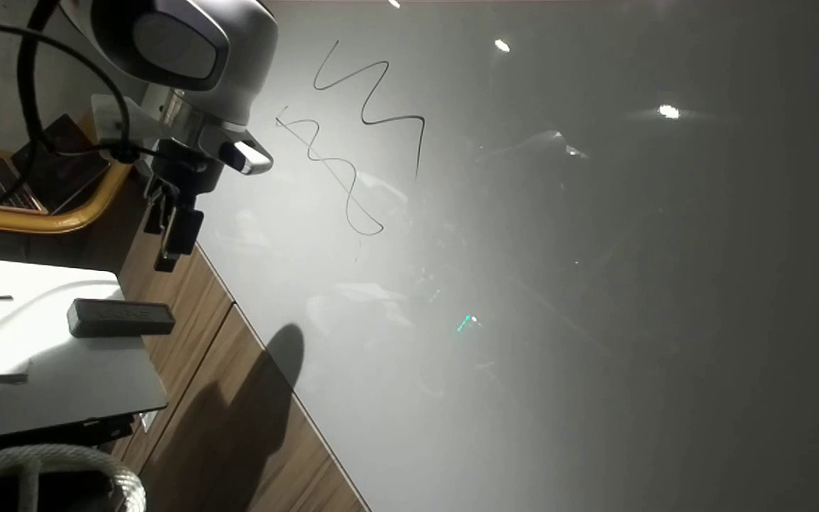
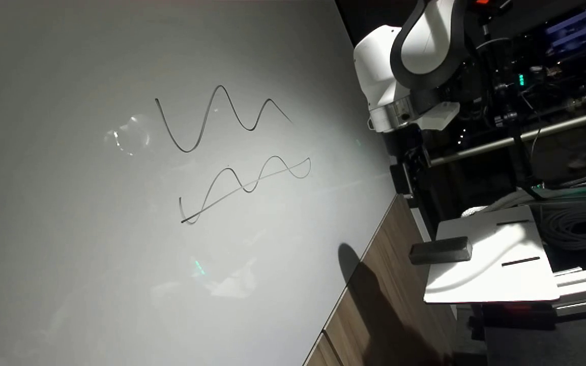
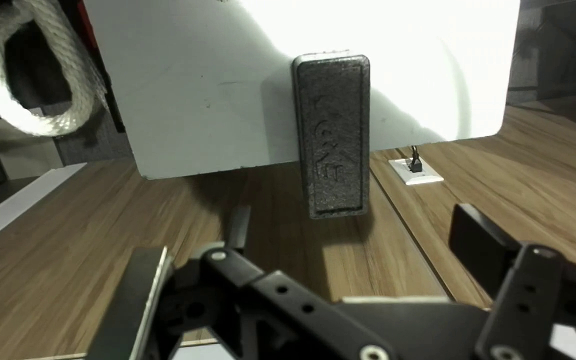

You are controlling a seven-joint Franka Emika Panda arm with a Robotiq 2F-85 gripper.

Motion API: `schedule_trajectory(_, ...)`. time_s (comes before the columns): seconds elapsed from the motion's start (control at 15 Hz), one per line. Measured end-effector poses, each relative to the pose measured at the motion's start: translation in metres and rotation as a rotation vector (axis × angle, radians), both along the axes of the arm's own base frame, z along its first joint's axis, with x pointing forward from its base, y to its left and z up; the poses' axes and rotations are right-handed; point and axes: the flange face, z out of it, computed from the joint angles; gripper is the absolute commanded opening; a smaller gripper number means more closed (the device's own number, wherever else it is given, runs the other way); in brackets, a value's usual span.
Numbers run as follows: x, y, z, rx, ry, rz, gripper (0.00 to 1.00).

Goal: Use the eraser to wipe off the markings on the whiteboard

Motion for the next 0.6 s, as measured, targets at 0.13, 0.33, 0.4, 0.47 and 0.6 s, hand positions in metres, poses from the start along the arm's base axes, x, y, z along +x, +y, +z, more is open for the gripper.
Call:
schedule_trajectory(0.13,0.002,0.0,-0.014,0.001,0.009,0.001,1.0)
schedule_trajectory(0.33,0.003,0.0,-0.035,0.003,0.034,0.0,1.0)
schedule_trajectory(0.4,0.002,0.0,-0.041,0.004,0.043,0.001,1.0)
schedule_trajectory(0.47,0.002,0.001,-0.047,0.004,0.053,0.002,1.0)
schedule_trajectory(0.6,0.0,0.004,-0.054,0.003,0.072,0.01,1.0)
